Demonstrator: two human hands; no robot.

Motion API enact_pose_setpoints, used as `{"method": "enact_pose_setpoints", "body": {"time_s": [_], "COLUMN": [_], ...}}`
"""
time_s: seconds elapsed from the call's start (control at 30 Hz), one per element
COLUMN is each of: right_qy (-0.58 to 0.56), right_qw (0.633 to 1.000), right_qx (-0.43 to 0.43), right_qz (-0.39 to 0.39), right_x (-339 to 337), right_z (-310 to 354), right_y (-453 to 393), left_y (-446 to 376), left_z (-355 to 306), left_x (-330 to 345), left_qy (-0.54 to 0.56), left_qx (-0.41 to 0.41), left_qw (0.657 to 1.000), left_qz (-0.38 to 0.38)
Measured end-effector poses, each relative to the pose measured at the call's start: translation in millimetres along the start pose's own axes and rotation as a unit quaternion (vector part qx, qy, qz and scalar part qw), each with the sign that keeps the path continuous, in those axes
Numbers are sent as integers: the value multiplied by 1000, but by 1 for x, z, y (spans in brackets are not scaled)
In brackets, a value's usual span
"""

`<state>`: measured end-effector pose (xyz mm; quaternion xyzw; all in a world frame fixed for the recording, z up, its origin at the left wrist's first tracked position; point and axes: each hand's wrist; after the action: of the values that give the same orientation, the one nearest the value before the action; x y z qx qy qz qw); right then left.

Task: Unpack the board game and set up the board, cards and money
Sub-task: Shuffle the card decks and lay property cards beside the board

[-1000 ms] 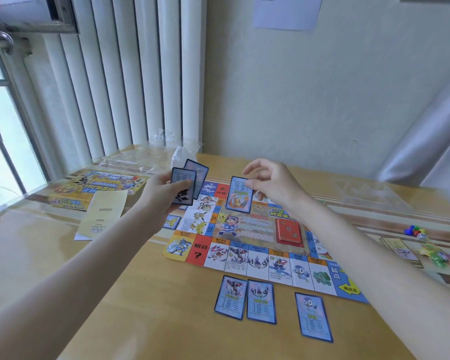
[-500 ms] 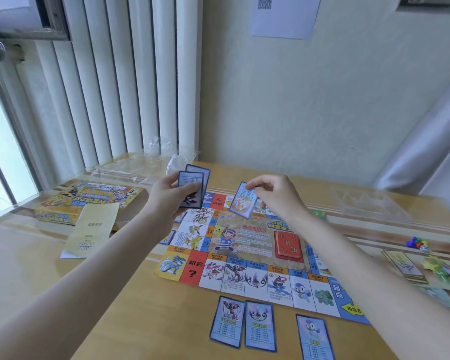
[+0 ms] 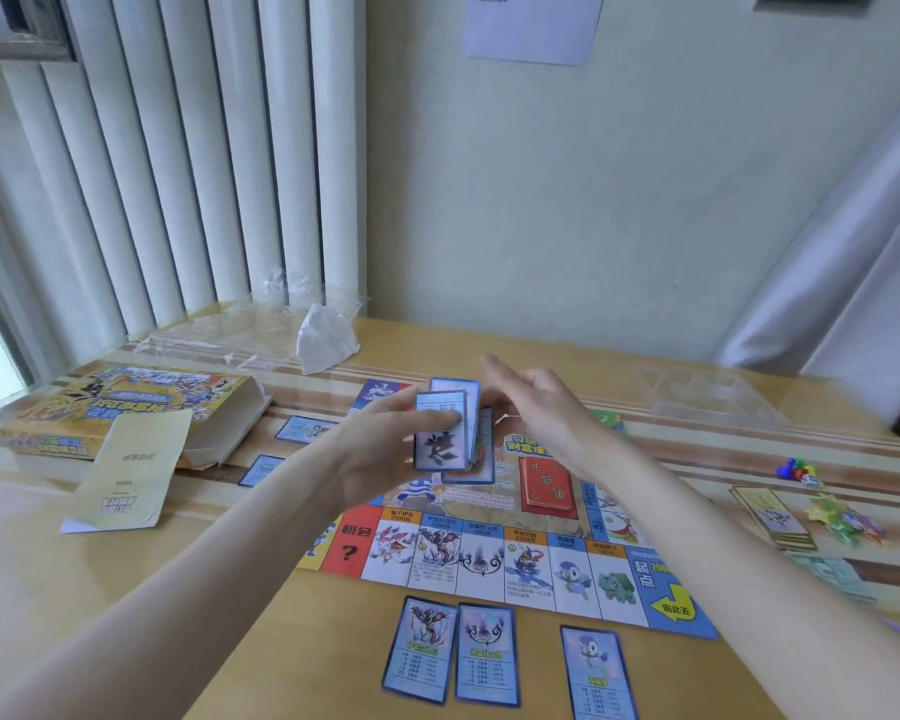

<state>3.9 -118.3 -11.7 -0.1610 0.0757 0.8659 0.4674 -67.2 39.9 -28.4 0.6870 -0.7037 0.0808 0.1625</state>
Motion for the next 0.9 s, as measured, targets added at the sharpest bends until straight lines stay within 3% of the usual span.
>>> {"method": "enact_pose_setpoints", "body": {"time_s": [0.07, 0.27, 0.5, 0.6, 0.9], "right_qy": [-37, 64, 67, 88, -10], "right_qw": [999, 998, 998, 996, 984], "right_qx": [0, -21, -10, -21, -101], "right_qz": [4, -1, -7, -1, -144], "right_x": [-5, -16, -28, -33, -78], "right_z": [-2, -7, -4, 1, 56], "right_y": [2, 7, 8, 7, 5], "left_y": [-2, -10, -8, -10, -37], "left_z": [3, 9, -3, -10, -54], "left_x": [5, 18, 17, 20, 72], "left_qy": [-8, -91, -70, -83, -62], "left_qx": [-1, 36, 34, 52, 184], "left_qw": [1000, 995, 997, 995, 979], "left_qz": [-9, -29, 19, 5, -68]}}
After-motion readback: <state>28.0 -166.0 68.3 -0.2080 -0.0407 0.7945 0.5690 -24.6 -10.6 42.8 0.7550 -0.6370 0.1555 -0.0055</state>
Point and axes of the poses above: each hand's wrist, its own y-axis away from the middle knuckle, its own x-axis out of the palm, z = x × y, and after that the axes turned 4 degrees about x, right-handed
